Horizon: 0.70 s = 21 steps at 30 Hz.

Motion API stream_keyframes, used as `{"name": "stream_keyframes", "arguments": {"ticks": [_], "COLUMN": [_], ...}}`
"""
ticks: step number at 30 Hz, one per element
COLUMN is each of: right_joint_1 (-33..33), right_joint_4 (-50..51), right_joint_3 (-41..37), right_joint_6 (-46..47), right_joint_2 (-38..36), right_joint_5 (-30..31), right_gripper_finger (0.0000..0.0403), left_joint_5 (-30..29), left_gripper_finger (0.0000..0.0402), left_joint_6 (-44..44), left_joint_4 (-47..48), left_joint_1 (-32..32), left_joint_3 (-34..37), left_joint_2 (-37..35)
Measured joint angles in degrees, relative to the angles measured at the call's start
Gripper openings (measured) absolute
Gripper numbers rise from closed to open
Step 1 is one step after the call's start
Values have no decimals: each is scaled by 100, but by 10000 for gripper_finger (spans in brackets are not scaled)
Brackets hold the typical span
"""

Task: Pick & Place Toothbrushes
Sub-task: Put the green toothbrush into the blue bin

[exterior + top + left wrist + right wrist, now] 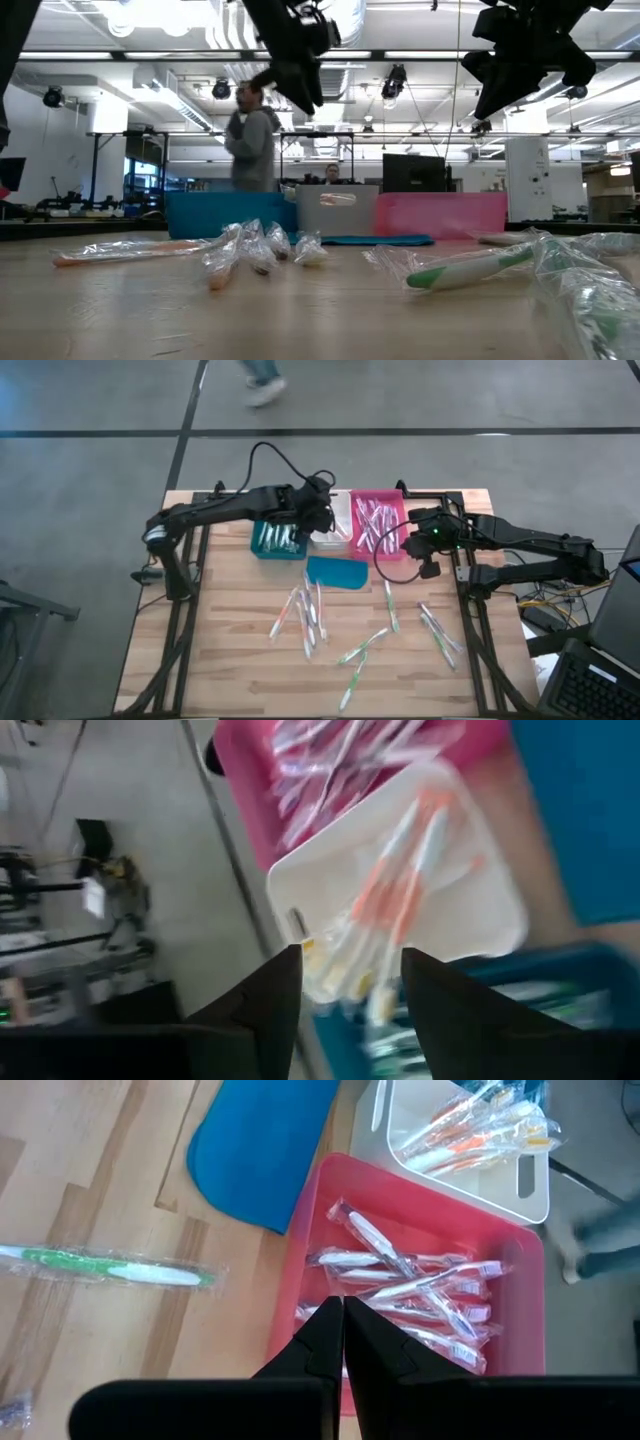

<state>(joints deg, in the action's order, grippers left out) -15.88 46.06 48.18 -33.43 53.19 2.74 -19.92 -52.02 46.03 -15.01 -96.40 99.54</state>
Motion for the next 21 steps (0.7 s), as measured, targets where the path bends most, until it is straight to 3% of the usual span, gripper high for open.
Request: {"name": "stream_keyframes", "arguments": {"ticks": [8, 21], "right_joint_1": [0, 0], "right_joint_4": [-62, -508], "right_joint_3": [0, 0], "right_joint_6": [16, 379], "right_joint_2": [7, 7], "right_joint_5": [-25, -43], "right_gripper_finger": [8, 8], "left_joint_5": [592, 599], "left_gripper_finger": [172, 172], "left_joint_6": [1385, 3384], "left_joint_4": [646, 1980], "left_joint_1": [381, 1056], "left_joint_3": [4, 9], "left_joint_2": [-584, -828]}}
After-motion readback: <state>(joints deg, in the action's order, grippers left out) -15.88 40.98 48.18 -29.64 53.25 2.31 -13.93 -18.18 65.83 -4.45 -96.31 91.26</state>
